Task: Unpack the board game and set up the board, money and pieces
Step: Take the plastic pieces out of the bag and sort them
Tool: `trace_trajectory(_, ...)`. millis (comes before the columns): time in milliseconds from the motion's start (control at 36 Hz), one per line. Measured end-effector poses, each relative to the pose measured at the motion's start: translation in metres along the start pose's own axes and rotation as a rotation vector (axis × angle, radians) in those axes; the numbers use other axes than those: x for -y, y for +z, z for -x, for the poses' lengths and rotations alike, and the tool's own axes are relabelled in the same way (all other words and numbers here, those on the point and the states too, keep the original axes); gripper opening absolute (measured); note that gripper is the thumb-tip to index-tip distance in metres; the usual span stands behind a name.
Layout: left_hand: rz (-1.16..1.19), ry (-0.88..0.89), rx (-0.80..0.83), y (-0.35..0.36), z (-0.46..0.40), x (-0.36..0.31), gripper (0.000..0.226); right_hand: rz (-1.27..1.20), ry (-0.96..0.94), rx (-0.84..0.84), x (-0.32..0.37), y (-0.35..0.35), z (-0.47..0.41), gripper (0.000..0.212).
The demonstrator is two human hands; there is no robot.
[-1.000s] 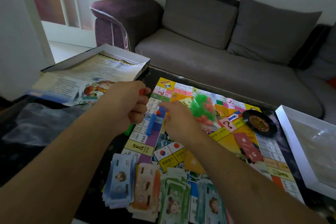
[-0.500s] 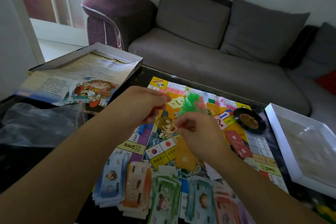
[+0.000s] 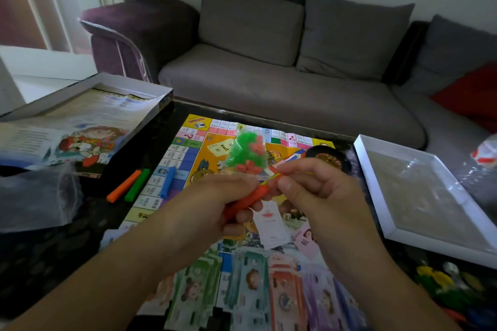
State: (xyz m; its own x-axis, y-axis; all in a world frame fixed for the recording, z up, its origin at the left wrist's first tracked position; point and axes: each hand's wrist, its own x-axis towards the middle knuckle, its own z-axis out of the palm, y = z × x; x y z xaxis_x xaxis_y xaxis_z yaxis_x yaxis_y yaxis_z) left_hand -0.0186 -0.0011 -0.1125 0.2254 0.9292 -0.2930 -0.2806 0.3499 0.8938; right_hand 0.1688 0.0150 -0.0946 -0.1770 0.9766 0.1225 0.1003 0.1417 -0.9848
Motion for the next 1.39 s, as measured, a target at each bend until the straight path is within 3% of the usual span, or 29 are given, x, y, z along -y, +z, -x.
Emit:
trace_trajectory(139,0.053,0.033,0.03,0.006,0.002,0.003,0.031,0.012,-0.041,0.003,-0.003,-0.001,0.001,0.013)
trace_trajectory(444,0.107,0.032,0.078,0.01,0.006,0.004,0.028,-0.207,-0.009,0.091,-0.014,0.006,0.001,0.016)
trace_trajectory(556,0.097,0.03,0.058,0.009,0.007,0.005,0.036,-0.234,0.02,0.1,-0.019,0.009,0.001,0.016)
trace_trajectory(889,0.024,0.038,-0.005,0.004,0.011,0.006,0.029,-0.219,0.03,0.087,-0.023,0.015,0.003,0.023)
trace_trajectory(1000,0.088,0.003,-0.012,0.007,0.009,0.008,0.027,-0.166,0.0,0.07,-0.024,0.02,0.006,0.008)
trace_trajectory(1111,0.07,0.011,-0.023,0.005,0.008,0.011,0.028,-0.024,-0.082,0.007,-0.019,0.028,0.011,0.016)
trace_trajectory(1222,0.158,0.011,-0.106,0.004,0.004,0.012,0.022,0.33,-0.236,-0.052,-0.023,0.035,0.015,0.024)
trace_trajectory(1389,0.126,-0.002,-0.223,0.002,-0.003,0.018,0.028,0.587,-0.387,0.102,-0.025,0.042,0.023,0.033)
